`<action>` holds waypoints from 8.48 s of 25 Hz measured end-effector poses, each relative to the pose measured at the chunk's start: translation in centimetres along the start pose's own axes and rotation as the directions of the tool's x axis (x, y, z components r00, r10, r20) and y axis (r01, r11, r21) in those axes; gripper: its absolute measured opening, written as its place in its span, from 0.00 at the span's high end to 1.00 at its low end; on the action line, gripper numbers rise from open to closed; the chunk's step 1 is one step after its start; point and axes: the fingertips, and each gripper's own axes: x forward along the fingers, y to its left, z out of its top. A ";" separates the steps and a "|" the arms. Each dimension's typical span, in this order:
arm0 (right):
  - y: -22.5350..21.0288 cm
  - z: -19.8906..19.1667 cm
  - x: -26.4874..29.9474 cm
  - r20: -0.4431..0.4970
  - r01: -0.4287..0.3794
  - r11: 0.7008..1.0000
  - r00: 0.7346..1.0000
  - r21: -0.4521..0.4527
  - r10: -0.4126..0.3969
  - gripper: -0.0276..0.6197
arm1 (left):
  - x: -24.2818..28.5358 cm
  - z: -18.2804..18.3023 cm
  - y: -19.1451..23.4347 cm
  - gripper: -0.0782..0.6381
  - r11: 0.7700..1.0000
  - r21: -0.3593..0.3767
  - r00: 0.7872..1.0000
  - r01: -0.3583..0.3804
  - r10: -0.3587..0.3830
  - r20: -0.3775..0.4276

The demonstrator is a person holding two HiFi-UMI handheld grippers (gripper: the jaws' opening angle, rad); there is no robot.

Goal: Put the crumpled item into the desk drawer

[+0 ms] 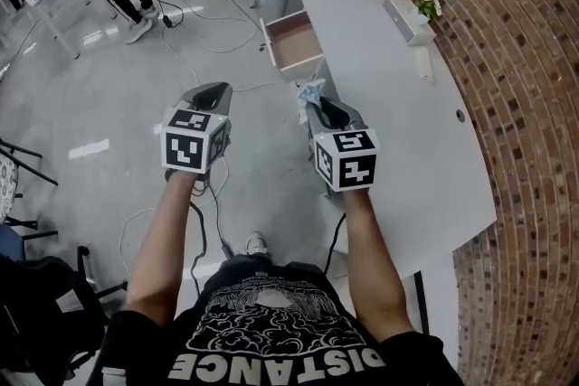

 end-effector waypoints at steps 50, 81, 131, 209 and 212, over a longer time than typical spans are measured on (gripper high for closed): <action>-11.1 7.2 19.3 0.021 -0.113 0.993 0.993 0.014 0.113 0.86 | 18.4 7.0 8.1 0.89 0.997 0.009 0.997 -0.073 0.073 -0.038; -19.7 11.5 32.4 0.006 -0.231 0.973 0.973 0.014 0.231 0.86 | 31.5 11.9 12.8 0.89 0.987 0.003 0.984 -0.158 0.158 -0.083; -20.5 -1.2 49.3 -0.297 -0.034 0.975 0.950 0.218 0.099 0.86 | 48.5 2.8 21.1 0.89 0.992 -0.041 0.960 0.123 -0.130 -0.249; -21.2 -8.1 59.4 -0.458 0.108 0.974 0.889 0.198 -0.006 0.79 | 56.1 -1.0 25.2 0.89 0.962 -0.059 0.923 0.267 -0.273 -0.273; -21.1 -5.3 58.5 -0.427 0.112 0.973 0.904 0.202 -0.016 0.80 | 54.8 0.7 25.4 0.89 0.964 -0.047 0.927 0.262 -0.265 -0.264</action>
